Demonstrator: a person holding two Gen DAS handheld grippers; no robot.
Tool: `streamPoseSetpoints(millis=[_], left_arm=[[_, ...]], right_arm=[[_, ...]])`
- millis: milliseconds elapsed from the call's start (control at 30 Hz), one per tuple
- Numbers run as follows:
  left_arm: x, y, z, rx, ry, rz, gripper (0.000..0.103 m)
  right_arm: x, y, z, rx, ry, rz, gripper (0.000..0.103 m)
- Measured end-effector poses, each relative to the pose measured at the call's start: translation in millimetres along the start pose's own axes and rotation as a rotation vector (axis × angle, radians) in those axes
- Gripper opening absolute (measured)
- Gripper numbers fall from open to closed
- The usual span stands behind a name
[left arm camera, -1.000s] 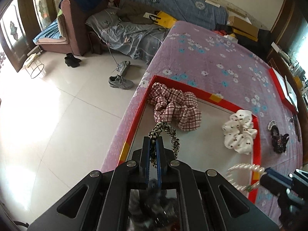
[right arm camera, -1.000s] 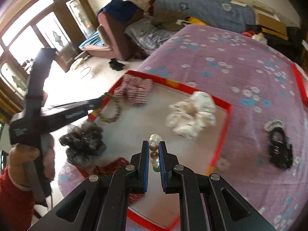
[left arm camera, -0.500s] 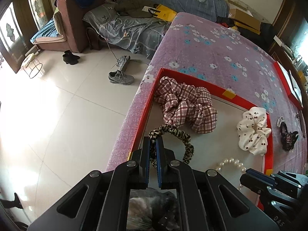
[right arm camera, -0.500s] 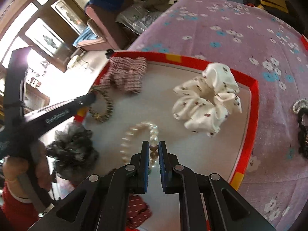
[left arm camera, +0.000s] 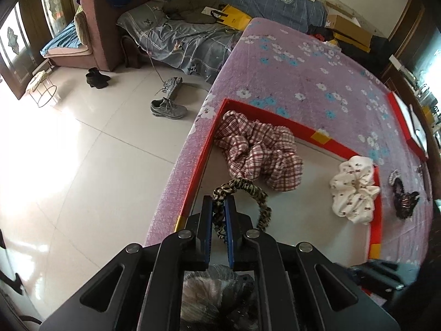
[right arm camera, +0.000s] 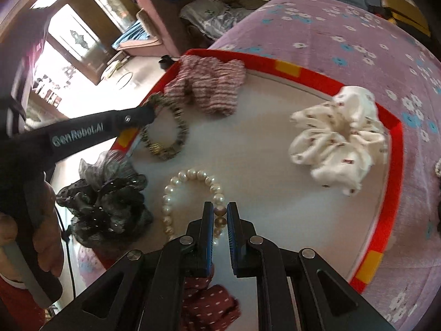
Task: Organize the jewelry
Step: 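Open both tools to drop the hair tie and pearl bracelet in the lid, then move both tools back toward the black hair ties and bead bracelet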
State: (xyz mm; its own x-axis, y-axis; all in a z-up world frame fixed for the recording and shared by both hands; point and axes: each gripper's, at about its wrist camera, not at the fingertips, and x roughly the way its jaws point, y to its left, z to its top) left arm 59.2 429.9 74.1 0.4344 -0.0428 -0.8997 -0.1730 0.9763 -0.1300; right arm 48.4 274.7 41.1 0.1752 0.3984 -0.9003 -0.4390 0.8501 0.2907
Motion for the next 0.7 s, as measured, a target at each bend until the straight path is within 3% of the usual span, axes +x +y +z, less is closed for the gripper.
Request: streamPoseSetpoints(millis=[267,367,500,700], left_arm=[[-41,-2,-5,-0.024,-0.066,-0.037,0.019],[-57,-1,-9,-0.033,-0.1,-0.018,0.022],[-79,3,-16,-0.062,-0.148,0.021,0.026],[-113,9,-27,-0.122,-0.21,0.077,0.028]], right_arm=[[4,16,0,-0.061,0.001,0.013,0.012],[-5,17,-3,-0.064,-0.016,0.028,0.015],[-28,11,-7,-0.068,-0.059,0.039,0.03],[-62,4,-17,-0.068,-0.129,0.045,0.03]])
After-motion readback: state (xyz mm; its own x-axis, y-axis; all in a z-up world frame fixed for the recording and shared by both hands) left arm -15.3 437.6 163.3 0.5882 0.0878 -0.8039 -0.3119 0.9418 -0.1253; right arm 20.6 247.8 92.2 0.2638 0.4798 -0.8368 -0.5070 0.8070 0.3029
